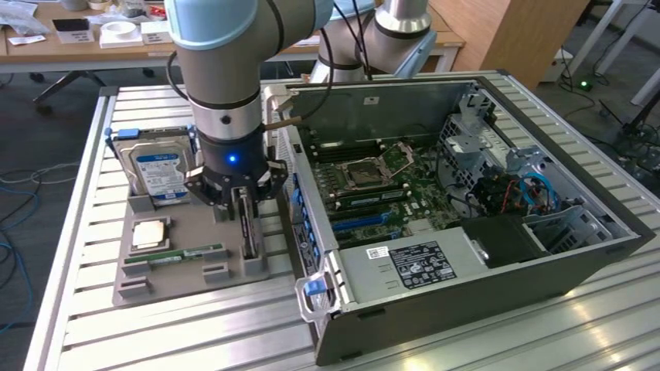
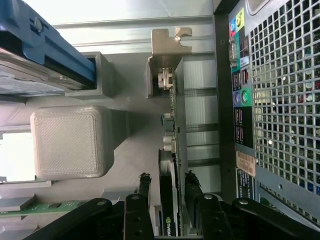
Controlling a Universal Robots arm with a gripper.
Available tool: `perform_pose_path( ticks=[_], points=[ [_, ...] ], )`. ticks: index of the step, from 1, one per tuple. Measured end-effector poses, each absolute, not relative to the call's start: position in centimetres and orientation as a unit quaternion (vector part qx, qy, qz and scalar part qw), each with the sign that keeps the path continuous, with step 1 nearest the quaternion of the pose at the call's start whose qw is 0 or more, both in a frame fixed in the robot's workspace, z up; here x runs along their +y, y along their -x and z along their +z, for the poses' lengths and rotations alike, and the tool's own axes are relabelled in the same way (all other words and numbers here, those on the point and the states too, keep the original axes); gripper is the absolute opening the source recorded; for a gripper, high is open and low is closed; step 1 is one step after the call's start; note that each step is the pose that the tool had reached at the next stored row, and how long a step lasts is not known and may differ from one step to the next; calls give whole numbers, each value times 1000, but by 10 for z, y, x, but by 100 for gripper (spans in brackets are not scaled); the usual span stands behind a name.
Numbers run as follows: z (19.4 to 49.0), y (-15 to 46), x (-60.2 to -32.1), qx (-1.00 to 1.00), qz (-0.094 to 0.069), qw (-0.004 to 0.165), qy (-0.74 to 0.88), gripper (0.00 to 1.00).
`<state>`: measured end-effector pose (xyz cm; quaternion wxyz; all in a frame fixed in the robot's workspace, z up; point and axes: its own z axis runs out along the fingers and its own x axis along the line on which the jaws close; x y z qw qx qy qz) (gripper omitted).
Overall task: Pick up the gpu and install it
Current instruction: 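Pick up the gpu and move the gpu toward the slot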
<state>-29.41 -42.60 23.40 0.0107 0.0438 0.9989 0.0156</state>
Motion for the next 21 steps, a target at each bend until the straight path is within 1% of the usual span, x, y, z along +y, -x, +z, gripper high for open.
perform_pose_path(
  ticks=[12, 21],
  points=[
    [226, 294, -426, 999, 14, 11, -44, 42],
    [226, 292, -426, 999, 14, 11, -44, 42]
  ],
)
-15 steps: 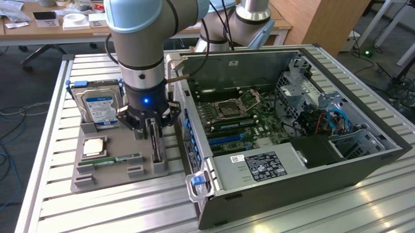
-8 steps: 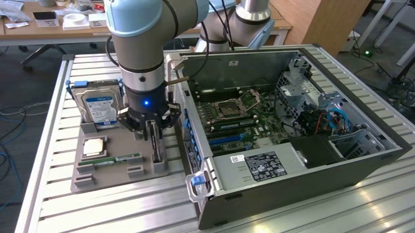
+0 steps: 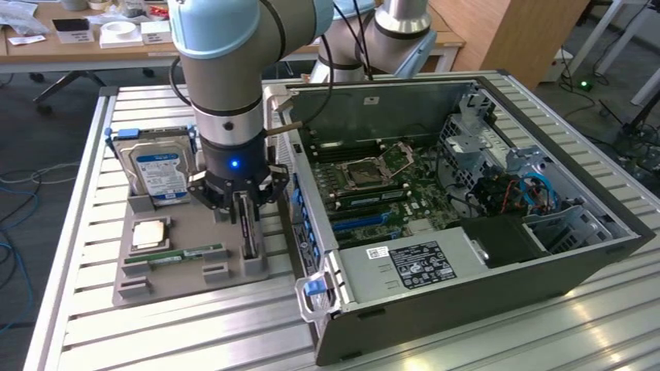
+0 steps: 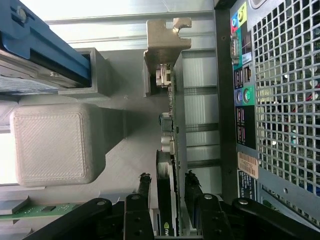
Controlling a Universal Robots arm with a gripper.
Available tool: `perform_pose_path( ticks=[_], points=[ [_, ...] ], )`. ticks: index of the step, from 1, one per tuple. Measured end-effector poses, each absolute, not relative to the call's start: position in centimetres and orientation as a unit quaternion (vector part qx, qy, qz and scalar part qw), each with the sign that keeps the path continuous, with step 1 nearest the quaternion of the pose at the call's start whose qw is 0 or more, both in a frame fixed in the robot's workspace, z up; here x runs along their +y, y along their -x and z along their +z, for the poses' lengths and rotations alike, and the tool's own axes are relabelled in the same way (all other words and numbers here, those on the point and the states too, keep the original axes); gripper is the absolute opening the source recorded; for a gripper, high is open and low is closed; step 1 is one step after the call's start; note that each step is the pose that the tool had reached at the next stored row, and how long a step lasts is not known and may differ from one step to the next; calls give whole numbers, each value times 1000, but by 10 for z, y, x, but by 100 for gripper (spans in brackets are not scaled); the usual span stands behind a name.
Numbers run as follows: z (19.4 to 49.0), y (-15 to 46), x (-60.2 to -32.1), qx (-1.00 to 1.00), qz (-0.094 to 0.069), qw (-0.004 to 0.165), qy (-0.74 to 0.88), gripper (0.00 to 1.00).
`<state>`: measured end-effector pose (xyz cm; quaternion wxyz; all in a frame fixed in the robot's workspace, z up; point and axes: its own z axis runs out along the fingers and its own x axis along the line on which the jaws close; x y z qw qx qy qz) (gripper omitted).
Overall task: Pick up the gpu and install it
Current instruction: 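Pick up the gpu and move the gpu toward the slot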
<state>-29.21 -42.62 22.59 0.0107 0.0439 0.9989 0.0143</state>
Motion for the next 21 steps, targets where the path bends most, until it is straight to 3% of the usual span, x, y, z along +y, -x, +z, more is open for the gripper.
perform_pose_path(
  ticks=[6, 8, 9, 17, 21],
  points=[
    [226, 292, -426, 999, 14, 11, -44, 42],
    [226, 292, -426, 999, 14, 11, -44, 40],
    [226, 292, -426, 999, 14, 11, -44, 33],
    [226, 292, -426, 999, 14, 11, -44, 33],
    [226, 292, -426, 999, 14, 11, -44, 26]
  ],
)
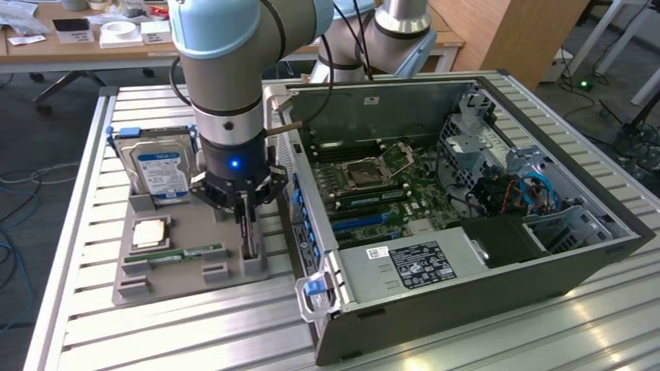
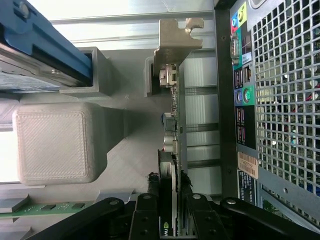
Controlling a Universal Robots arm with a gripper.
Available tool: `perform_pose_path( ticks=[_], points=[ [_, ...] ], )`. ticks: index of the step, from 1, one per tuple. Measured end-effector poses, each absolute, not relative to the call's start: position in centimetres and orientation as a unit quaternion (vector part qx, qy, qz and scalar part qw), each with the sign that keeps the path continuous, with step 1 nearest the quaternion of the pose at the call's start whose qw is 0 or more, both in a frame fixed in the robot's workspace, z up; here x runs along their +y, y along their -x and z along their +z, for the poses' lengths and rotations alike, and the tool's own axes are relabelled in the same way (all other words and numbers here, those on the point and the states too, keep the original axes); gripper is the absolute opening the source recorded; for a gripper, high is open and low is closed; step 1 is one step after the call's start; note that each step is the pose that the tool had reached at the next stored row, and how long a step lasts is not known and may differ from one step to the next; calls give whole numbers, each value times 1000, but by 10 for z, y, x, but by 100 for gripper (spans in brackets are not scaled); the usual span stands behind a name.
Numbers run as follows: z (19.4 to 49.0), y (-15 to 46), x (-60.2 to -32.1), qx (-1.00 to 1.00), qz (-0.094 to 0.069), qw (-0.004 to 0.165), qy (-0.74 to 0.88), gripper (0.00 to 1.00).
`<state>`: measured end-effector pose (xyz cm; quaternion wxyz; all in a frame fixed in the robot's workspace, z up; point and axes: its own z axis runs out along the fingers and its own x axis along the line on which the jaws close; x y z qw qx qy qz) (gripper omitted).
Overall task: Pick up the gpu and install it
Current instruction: 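Pick up the gpu and move the gpu toward the slot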
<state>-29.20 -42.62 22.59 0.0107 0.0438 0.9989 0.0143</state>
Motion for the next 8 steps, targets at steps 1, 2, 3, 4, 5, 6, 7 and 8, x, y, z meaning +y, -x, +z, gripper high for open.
perform_pose_path(
  ticks=[1, 2, 3, 4, 5, 6, 7, 8],
  points=[
    [226, 292, -426, 999, 14, 11, -44, 26],
    [226, 292, -426, 999, 14, 11, -44, 26],
    [226, 292, -426, 999, 14, 11, -44, 26],
    [226, 292, -426, 999, 14, 11, -44, 26],
    [226, 292, -426, 999, 14, 11, -44, 26],
    [226, 292, -426, 999, 14, 11, -44, 26],
    [226, 292, -426, 999, 14, 11, -44, 26],
    [226, 292, -426, 999, 14, 11, -44, 26]
  ],
)
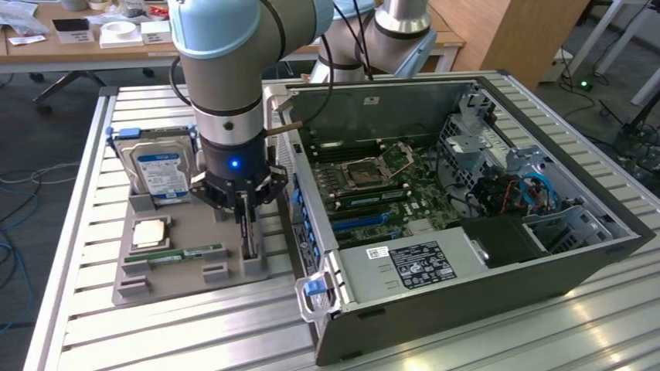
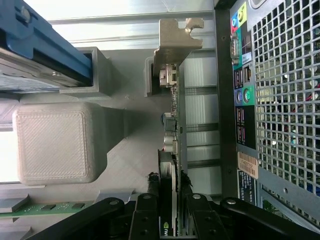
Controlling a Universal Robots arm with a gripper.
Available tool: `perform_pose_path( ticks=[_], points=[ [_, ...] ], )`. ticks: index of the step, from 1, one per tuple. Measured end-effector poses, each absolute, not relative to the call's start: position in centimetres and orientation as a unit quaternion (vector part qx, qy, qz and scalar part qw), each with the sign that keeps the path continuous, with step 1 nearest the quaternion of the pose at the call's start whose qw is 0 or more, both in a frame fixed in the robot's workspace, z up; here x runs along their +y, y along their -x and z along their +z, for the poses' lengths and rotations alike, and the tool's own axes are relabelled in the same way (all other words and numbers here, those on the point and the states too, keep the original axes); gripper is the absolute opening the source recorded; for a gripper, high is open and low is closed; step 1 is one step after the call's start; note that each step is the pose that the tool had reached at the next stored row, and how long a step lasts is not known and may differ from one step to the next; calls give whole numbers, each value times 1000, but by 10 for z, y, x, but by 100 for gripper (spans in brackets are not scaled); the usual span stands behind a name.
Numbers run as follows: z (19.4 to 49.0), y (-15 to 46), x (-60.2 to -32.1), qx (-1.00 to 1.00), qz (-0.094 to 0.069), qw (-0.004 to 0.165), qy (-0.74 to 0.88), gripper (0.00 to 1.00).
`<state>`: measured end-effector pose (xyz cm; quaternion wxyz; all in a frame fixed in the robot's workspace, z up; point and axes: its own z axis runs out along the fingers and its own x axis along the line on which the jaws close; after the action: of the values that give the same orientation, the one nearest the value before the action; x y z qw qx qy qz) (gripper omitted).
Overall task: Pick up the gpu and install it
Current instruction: 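Pick up the gpu and move the gpu toward the slot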
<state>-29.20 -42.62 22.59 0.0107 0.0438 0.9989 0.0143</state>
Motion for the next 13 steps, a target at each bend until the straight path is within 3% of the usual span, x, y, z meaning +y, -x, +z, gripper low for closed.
perform_pose_path(
  ticks=[13],
  points=[
    [225, 292, -426, 1000, 15, 10, -21, 26]
  ],
)
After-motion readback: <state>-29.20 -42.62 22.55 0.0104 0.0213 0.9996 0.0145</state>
